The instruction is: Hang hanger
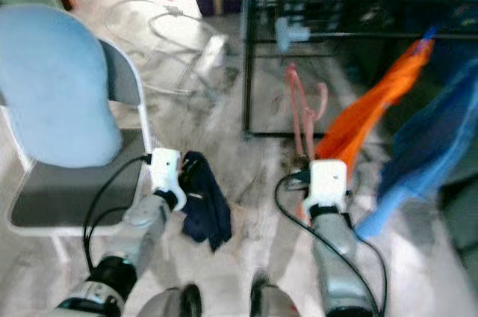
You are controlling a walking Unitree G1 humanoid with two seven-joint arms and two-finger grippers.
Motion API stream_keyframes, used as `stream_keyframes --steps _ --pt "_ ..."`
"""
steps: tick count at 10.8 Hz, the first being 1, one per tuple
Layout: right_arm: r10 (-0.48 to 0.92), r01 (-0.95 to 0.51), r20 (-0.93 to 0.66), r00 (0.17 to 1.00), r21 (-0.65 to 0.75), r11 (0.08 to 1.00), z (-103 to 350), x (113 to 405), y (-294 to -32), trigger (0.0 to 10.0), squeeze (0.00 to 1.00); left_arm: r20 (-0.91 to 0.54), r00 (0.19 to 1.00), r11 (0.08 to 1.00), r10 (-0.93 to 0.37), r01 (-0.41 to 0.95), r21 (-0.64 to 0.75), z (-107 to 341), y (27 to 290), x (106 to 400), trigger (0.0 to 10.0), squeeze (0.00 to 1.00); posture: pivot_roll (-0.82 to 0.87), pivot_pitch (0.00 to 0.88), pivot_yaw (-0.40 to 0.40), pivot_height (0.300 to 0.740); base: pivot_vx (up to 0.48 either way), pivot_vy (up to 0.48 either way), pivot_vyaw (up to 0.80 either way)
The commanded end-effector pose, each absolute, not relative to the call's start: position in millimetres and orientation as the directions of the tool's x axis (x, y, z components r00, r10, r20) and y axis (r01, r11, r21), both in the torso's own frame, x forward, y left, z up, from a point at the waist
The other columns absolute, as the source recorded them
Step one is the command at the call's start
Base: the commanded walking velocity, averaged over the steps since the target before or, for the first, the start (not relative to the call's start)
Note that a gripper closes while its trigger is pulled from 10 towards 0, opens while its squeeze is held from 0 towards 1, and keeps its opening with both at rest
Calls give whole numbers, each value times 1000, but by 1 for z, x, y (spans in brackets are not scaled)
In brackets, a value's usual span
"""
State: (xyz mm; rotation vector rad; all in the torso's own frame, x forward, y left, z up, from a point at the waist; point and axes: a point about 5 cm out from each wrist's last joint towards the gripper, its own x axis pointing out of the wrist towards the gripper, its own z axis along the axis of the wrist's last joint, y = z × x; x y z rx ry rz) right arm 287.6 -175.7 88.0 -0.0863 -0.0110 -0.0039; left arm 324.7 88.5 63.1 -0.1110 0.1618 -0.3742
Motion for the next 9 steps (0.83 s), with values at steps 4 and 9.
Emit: stream_keyframes --steps 4,9 --pt "-6 7 14 1000 -88 996 89 289 -174 10000 0 -81 922 920 -378 364 -142 74 88 329 10000 0 -123 160 45 740 0 0 0" --pt "-2 4 23 1000 -97 995 91 291 -173 10000 0 -46 909 901 -414 401 -166 80 84 329 10000 0 -123 156 44 740 0 -165 0"
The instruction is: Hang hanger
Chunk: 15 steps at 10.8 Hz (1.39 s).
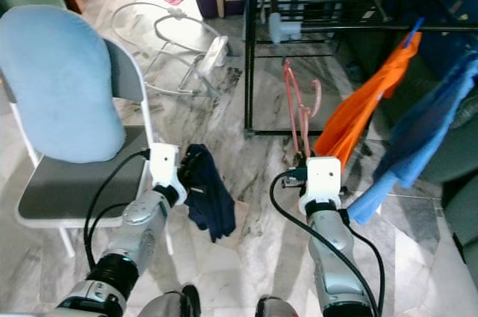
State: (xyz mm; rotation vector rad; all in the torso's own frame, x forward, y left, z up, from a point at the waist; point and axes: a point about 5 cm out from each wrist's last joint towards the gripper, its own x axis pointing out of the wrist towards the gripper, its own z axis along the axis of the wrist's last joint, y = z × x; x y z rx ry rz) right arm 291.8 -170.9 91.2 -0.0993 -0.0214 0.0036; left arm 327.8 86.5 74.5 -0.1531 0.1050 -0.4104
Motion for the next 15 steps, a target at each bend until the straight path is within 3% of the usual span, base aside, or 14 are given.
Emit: stream_keyframes --steps 1,7,13,15 --pt "-1 3 22 1000 -100 995 91 292 -173 10000 0 -50 907 899 -417 404 -169 79 84 328 10000 0 -124 157 42 740 0 -480 0" --pt "18 -17 7 1000 -106 994 87 290 -170 10000 0 -77 910 906 -408 393 -158 73 86 326 10000 0 -126 161 40 740 0 -464 0" --pt "32 -34 -18 999 -103 994 82 289 -167 10000 0 -142 922 926 -360 335 -174 64 94 326 10000 0 -123 164 40 740 0 0 0" --pt "31 -32 -19 999 -101 994 82 288 -166 10000 0 -161 919 926 -360 330 -184 63 93 327 10000 0 -123 164 39 740 -302 0 0"
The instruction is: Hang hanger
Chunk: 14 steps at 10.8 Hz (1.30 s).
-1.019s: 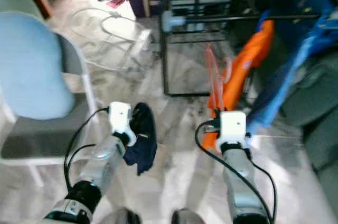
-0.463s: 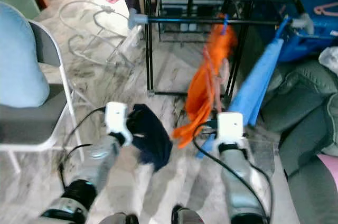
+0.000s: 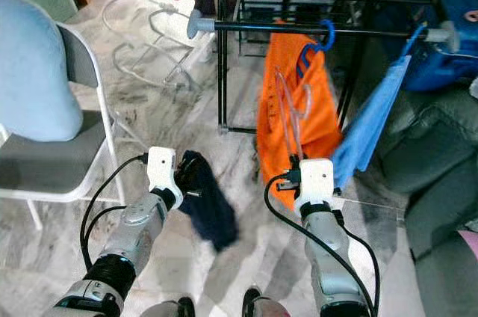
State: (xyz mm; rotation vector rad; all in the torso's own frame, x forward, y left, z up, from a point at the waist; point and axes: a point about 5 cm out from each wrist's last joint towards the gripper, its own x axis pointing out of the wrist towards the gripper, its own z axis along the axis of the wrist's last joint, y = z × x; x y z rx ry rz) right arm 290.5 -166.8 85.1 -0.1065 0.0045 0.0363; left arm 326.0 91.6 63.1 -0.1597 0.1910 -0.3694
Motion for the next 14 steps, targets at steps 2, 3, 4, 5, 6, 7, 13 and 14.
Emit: stream_keyframes --steps 2,3,4,5,6,7,13,14 --pt "40 -44 -40 998 -96 994 78 285 -166 10000 0 -164 915 922 -370 339 -186 63 92 326 10000 0 -127 171 43 740 -324 0 0" --pt "47 -52 -56 997 -92 994 74 283 -164 10000 0 -169 913 922 -371 340 -187 62 91 325 10000 0 -127 173 43 740 -334 0 0" --pt "50 -55 -60 997 -91 994 73 283 -163 10000 0 -170 913 921 -372 340 -187 62 92 325 10000 0 -125 174 45 740 -337 0 0" --pt "56 -62 -66 996 -90 994 72 282 -161 10000 0 -171 911 921 -375 344 -184 62 92 325 10000 0 -122 174 44 740 -337 0 0" --pt "57 -63 -67 996 -90 994 72 283 -161 10000 0 -171 911 920 -376 345 -184 62 92 324 10000 0 -120 173 45 740 -337 0 0" --pt "59 -65 -70 996 -91 994 72 283 -161 10000 0 -172 910 920 -377 346 -183 61 92 324 10000 0 -118 173 45 740 -334 0 0" --pt "73 -80 -78 994 -93 992 70 281 -159 10000 0 -170 907 917 -385 354 -185 59 91 322 10000 0 -124 174 35 740 -223 0 0" --pt "73 -81 -82 994 -91 993 70 281 -159 10000 0 -175 907 916 -383 349 -195 58 91 321 10000 0 -123 175 32 740 0 0 0"
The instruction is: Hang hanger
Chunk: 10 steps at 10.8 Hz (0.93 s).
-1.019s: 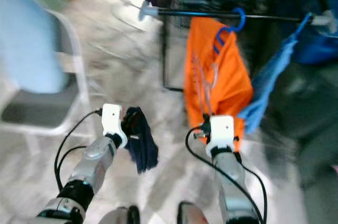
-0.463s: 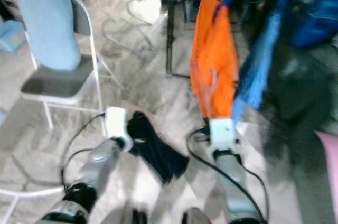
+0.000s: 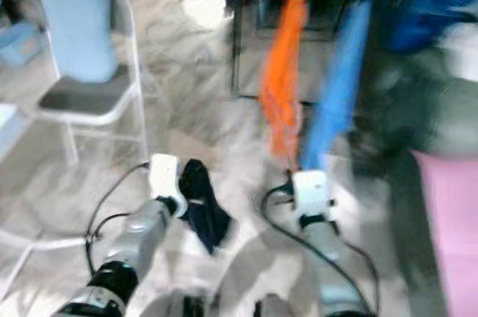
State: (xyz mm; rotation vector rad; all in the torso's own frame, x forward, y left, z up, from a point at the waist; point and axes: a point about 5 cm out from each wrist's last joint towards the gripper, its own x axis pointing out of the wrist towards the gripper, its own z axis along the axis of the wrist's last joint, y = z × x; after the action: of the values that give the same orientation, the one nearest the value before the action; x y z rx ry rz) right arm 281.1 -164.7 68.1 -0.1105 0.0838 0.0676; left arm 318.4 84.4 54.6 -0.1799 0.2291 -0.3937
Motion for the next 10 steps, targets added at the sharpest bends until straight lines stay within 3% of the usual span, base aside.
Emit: stream_keyframes --steps 1,8,10 --pt "75 -83 -85 994 -91 992 69 281 -158 10000 0 -167 904 910 -394 358 -209 58 91 321 10000 0 -123 175 32 740 0 0 0" --pt "65 -74 -105 992 -83 994 65 279 -156 10000 0 -157 891 900 -426 400 -175 57 90 317 10000 0 -123 186 39 740 0 124 0" --pt "64 -73 -106 992 -84 994 65 279 -157 10000 0 -155 889 898 -431 406 -170 57 90 317 10000 0 -120 186 40 740 0 480 0"
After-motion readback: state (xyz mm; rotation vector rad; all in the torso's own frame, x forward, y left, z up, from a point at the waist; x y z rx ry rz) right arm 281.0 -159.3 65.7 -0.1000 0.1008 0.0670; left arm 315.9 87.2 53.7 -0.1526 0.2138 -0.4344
